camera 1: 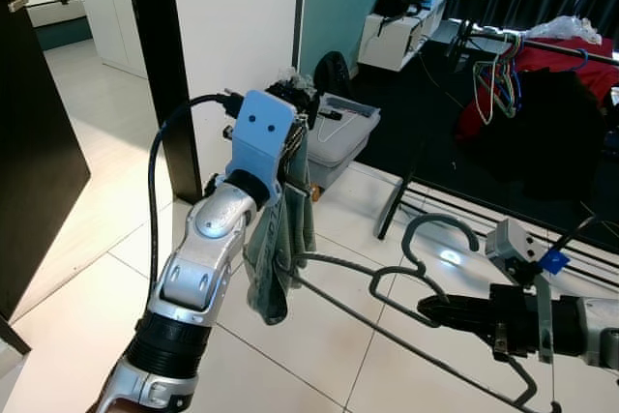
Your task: Hang hanger
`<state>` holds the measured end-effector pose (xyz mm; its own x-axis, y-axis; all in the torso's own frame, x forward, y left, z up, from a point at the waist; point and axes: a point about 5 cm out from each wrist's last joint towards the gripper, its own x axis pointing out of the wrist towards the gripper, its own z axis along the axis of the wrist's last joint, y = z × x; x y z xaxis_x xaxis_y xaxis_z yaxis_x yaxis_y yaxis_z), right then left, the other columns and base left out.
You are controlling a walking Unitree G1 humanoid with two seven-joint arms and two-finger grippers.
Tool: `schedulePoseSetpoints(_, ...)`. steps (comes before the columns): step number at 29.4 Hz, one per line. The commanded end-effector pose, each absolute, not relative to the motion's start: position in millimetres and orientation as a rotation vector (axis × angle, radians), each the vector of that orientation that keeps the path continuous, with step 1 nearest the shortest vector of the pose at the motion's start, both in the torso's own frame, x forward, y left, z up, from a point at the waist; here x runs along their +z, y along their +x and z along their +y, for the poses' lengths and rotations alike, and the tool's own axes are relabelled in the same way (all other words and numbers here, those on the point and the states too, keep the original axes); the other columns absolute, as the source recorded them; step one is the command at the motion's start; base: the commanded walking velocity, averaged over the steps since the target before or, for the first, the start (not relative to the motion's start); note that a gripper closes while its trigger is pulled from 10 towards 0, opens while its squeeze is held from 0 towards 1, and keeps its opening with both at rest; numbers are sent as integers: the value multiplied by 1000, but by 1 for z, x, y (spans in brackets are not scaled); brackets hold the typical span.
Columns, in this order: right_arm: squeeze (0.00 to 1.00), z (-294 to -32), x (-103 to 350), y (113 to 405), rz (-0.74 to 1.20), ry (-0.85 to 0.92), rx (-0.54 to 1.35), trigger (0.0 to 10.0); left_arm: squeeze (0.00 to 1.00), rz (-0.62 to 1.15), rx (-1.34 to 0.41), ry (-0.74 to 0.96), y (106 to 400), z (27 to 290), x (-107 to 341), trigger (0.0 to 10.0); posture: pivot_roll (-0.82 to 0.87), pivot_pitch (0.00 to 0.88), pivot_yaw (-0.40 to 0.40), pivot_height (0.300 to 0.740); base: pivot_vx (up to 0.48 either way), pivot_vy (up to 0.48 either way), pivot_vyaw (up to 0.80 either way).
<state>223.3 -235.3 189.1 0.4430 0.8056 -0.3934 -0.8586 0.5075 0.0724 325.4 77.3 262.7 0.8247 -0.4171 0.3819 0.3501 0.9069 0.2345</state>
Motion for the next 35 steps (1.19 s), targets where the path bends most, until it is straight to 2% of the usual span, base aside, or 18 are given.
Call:
schedulePoseSetpoints(1, 0, -234, 190, 222, 417, -156, 1050, 10000, 0, -462, -414, 155, 324, 75, 270, 10000, -32, 32, -69, 740, 0, 0, 0)
schedulePoseSetpoints(35, 0, -231, 188, 223, 424, -144, 1073, 10000, 0, -464, -419, 157, 324, 74, 270, 10000, -26, 23, -69, 740, 0, 0, 0)
